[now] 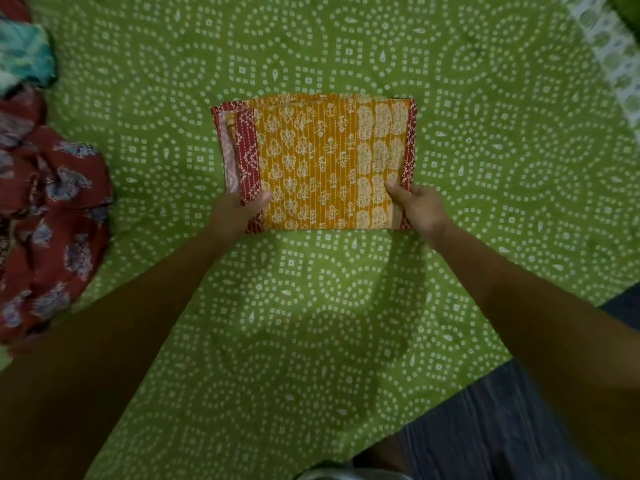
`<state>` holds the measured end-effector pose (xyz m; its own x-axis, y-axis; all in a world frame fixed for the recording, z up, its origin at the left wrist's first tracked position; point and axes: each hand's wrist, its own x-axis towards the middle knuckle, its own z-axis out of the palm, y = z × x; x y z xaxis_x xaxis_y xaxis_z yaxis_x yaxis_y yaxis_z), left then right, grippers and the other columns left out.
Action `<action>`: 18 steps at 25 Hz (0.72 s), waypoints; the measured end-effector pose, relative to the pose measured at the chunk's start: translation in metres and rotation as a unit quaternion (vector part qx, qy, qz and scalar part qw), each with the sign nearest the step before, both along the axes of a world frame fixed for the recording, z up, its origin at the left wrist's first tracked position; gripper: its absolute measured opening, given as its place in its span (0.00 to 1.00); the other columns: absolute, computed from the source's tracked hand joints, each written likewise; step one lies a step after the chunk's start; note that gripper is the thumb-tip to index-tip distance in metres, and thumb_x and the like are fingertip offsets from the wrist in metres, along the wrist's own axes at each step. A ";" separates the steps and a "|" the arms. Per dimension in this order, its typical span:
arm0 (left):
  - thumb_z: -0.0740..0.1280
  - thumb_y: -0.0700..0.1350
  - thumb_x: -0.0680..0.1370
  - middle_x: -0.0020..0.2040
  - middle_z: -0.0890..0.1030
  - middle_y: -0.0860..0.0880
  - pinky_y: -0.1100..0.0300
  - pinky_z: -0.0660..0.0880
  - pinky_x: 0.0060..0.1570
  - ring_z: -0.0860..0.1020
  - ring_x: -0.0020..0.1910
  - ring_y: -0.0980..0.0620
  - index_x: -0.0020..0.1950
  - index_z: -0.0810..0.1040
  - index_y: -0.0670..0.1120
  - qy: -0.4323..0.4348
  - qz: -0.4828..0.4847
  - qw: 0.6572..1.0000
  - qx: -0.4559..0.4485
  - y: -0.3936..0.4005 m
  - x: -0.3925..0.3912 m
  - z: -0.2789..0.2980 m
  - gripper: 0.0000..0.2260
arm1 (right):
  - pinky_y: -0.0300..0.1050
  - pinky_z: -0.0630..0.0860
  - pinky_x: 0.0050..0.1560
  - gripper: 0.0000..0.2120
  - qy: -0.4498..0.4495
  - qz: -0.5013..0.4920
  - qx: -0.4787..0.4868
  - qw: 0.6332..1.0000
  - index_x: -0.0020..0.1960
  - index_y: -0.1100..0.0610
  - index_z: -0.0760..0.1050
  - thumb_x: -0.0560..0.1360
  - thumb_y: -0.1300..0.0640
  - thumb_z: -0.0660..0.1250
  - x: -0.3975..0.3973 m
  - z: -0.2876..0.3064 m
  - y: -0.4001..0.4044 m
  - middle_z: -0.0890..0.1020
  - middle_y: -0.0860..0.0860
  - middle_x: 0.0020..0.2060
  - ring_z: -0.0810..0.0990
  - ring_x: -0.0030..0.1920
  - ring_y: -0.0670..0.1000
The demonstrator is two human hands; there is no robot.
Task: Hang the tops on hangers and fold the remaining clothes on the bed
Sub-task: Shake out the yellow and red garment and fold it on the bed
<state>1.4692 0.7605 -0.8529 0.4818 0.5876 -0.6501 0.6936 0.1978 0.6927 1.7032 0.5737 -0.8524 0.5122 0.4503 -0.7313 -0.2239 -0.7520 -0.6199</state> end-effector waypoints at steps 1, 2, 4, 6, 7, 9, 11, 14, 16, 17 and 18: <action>0.64 0.52 0.79 0.49 0.79 0.48 0.63 0.69 0.48 0.76 0.46 0.54 0.54 0.78 0.43 0.022 0.015 0.999 0.038 -0.005 0.000 0.005 0.14 | 0.45 0.77 0.50 0.14 -0.067 -0.001 -0.002 0.998 0.51 0.56 0.77 0.78 0.46 0.63 -0.008 0.001 -0.002 0.82 0.51 0.45 0.81 0.44 0.49; 0.63 0.53 0.80 0.45 0.78 0.47 0.60 0.70 0.46 0.75 0.43 0.52 0.49 0.76 0.42 0.065 0.037 0.992 0.103 -0.011 -0.001 0.006 0.13 | 0.44 0.77 0.49 0.15 -0.162 0.003 -0.018 0.987 0.55 0.57 0.75 0.79 0.46 0.61 -0.017 0.003 -0.002 0.82 0.52 0.48 0.80 0.46 0.48; 0.62 0.52 0.80 0.52 0.77 0.45 0.53 0.70 0.55 0.75 0.52 0.48 0.56 0.73 0.42 0.167 0.049 0.927 0.332 -0.030 0.008 0.011 0.14 | 0.47 0.70 0.64 0.19 -0.383 0.037 -0.042 0.922 0.68 0.58 0.67 0.81 0.49 0.57 -0.037 0.008 0.002 0.75 0.54 0.62 0.74 0.62 0.52; 0.57 0.53 0.81 0.70 0.69 0.46 0.51 0.61 0.69 0.66 0.71 0.47 0.72 0.66 0.45 0.151 -0.061 0.867 0.471 -0.047 0.033 0.012 0.21 | 0.51 0.51 0.76 0.24 -0.455 0.144 0.014 0.879 0.76 0.59 0.57 0.83 0.50 0.50 -0.060 0.006 0.021 0.62 0.54 0.74 0.57 0.75 0.54; 0.53 0.54 0.82 0.76 0.61 0.48 0.51 0.55 0.74 0.58 0.76 0.48 0.76 0.59 0.47 0.126 -0.160 0.850 0.486 -0.051 0.046 0.007 0.23 | 0.51 0.44 0.77 0.25 -0.448 0.218 0.033 0.866 0.78 0.58 0.52 0.83 0.49 0.46 -0.068 -0.002 0.032 0.54 0.54 0.77 0.49 0.77 0.53; 0.45 0.55 0.83 0.79 0.48 0.49 0.49 0.44 0.76 0.46 0.78 0.48 0.79 0.47 0.49 0.128 -0.290 0.814 0.487 -0.040 0.073 -0.010 0.25 | 0.54 0.40 0.76 0.28 -0.454 0.308 0.007 0.836 0.79 0.56 0.43 0.83 0.46 0.41 -0.060 -0.022 0.060 0.46 0.53 0.78 0.42 0.77 0.53; 0.41 0.59 0.83 0.79 0.44 0.49 0.47 0.41 0.75 0.43 0.78 0.48 0.79 0.42 0.51 0.156 -0.288 0.812 0.484 -0.003 0.095 -0.031 0.26 | 0.57 0.39 0.75 0.30 -0.488 0.303 -0.049 0.817 0.78 0.55 0.40 0.81 0.41 0.38 -0.023 -0.039 0.095 0.44 0.52 0.78 0.41 0.77 0.53; 0.39 0.65 0.80 0.79 0.46 0.47 0.46 0.41 0.74 0.44 0.78 0.47 0.79 0.44 0.52 0.183 -0.261 0.801 0.507 0.035 0.115 -0.037 0.30 | 0.61 0.39 0.74 0.34 -0.516 0.286 -0.099 0.801 0.79 0.55 0.42 0.79 0.36 0.35 0.018 -0.043 0.129 0.45 0.52 0.78 0.42 0.77 0.53; 0.39 0.67 0.79 0.79 0.46 0.45 0.45 0.42 0.74 0.45 0.78 0.45 0.79 0.44 0.50 0.177 -0.236 0.806 0.514 0.032 0.105 -0.036 0.33 | 0.60 0.41 0.75 0.35 -0.522 0.252 -0.086 0.810 0.79 0.56 0.43 0.79 0.36 0.37 0.011 -0.046 0.118 0.46 0.53 0.78 0.43 0.78 0.54; 0.40 0.67 0.79 0.79 0.46 0.45 0.44 0.42 0.75 0.45 0.78 0.45 0.79 0.44 0.49 0.182 -0.219 0.813 0.508 0.023 0.090 -0.037 0.34 | 0.60 0.41 0.75 0.35 -0.517 0.216 -0.081 0.824 0.79 0.57 0.43 0.80 0.35 0.39 0.000 -0.048 0.102 0.46 0.54 0.78 0.43 0.77 0.55; 0.42 0.67 0.79 0.79 0.46 0.44 0.43 0.43 0.75 0.45 0.78 0.44 0.79 0.43 0.48 0.192 -0.200 0.824 0.494 0.010 0.070 -0.040 0.34 | 0.59 0.42 0.75 0.36 -0.497 0.171 -0.088 0.846 0.78 0.58 0.42 0.80 0.35 0.41 -0.012 -0.048 0.081 0.45 0.54 0.78 0.43 0.77 0.55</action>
<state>1.5390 0.7701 -0.8932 0.6355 0.7655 -0.1005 0.7720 -0.6288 0.0926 1.6915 0.6545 -0.9006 0.7755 0.6253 -0.0871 0.5915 -0.7679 -0.2459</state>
